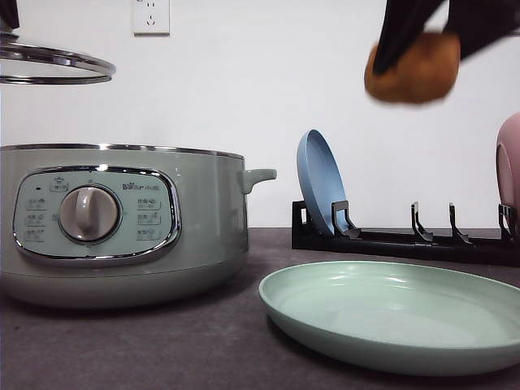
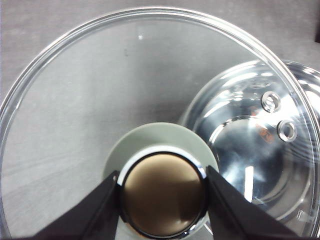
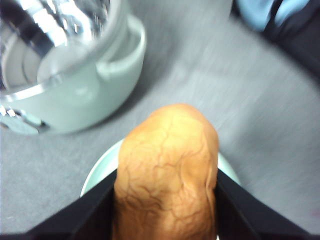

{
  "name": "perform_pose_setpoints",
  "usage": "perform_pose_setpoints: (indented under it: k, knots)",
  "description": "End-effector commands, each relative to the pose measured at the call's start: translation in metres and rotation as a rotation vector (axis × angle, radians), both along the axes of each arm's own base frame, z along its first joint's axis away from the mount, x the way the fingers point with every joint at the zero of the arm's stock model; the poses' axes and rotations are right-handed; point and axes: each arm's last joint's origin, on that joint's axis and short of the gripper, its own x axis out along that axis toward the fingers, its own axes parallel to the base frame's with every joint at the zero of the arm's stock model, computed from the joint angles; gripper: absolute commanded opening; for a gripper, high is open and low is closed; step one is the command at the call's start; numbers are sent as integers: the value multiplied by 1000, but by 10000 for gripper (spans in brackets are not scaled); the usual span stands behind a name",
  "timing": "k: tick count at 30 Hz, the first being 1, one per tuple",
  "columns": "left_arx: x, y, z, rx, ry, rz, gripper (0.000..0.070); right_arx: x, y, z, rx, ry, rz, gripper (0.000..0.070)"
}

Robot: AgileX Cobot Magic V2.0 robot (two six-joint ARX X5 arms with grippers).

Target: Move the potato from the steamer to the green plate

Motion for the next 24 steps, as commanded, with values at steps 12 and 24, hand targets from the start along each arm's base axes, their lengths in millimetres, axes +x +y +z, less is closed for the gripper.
perform_pose_setpoints:
  k: [12, 24]
  knots:
    - [-1, -14, 11, -9, -65, -60, 2, -2, 6, -83, 98, 114, -124, 154]
    - [-3, -27, 11, -13, -63, -112, 2, 9, 29, -125, 20, 218, -117, 259]
